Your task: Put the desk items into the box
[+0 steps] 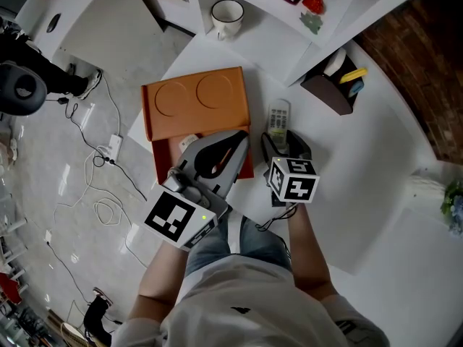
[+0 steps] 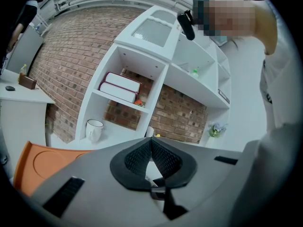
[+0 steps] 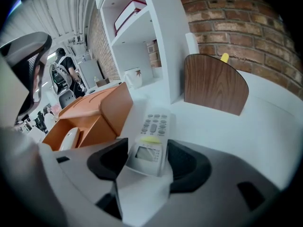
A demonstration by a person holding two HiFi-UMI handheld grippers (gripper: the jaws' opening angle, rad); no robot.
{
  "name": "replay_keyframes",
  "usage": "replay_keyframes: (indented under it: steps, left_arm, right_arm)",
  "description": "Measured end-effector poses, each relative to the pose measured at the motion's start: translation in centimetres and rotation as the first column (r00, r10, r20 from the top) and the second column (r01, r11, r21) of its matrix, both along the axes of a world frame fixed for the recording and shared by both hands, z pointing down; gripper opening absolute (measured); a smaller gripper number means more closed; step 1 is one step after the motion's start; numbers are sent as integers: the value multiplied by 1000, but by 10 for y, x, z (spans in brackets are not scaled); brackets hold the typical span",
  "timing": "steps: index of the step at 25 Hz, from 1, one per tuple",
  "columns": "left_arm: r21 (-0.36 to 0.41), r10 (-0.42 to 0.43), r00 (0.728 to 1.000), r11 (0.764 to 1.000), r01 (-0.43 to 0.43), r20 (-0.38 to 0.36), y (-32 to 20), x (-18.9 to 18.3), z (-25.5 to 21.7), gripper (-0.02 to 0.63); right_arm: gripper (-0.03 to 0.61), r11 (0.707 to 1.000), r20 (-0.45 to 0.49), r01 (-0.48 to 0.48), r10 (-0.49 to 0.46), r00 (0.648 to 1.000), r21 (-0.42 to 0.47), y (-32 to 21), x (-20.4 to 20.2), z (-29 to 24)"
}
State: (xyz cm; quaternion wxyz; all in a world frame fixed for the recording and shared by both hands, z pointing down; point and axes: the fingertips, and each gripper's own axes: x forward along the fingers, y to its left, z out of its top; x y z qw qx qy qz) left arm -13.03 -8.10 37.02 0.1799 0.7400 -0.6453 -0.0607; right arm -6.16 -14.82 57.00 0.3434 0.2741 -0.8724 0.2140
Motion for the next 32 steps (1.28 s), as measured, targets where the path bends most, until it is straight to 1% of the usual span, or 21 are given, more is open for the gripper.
replay_keyframes:
  steps: [3, 6, 9, 13, 18, 24, 32]
  left_arm:
    - [9, -5, 1000, 1000, 5, 5, 2, 1, -2, 12]
    - [17, -10, 1000, 1000, 10, 10, 4, 3, -3, 12]
    - [6, -6, 1000, 1000, 6, 6, 8, 7, -4, 12]
    - [15, -19, 1000, 1000, 19, 13, 13, 5, -6, 12]
    - [22, -20, 1000, 1000, 20, 13, 17, 9, -9, 12]
    - [37, -17, 1000, 999, 16, 23, 19, 15, -13, 12]
    - [61, -36, 999, 998, 34, 37, 25, 18, -23, 12]
  right_arm:
    - [255, 1000, -3, -1, 1, 1000, 2, 0, -3, 0]
    - [255, 1000, 24, -21, 21, 999, -17, -1, -6, 0]
    - [245, 998, 46, -45, 47, 998, -48, -1, -1, 0]
    - [233, 992, 95, -78, 87, 992, -95, 4, 8, -4]
    - [230, 988, 138, -98, 114, 984, -117, 5, 17, -12]
    - [229, 988, 186, -108, 127, 974, -107, 4, 24, -32]
    - [229, 994, 226, -88, 99, 969, -61, 7, 28, -61]
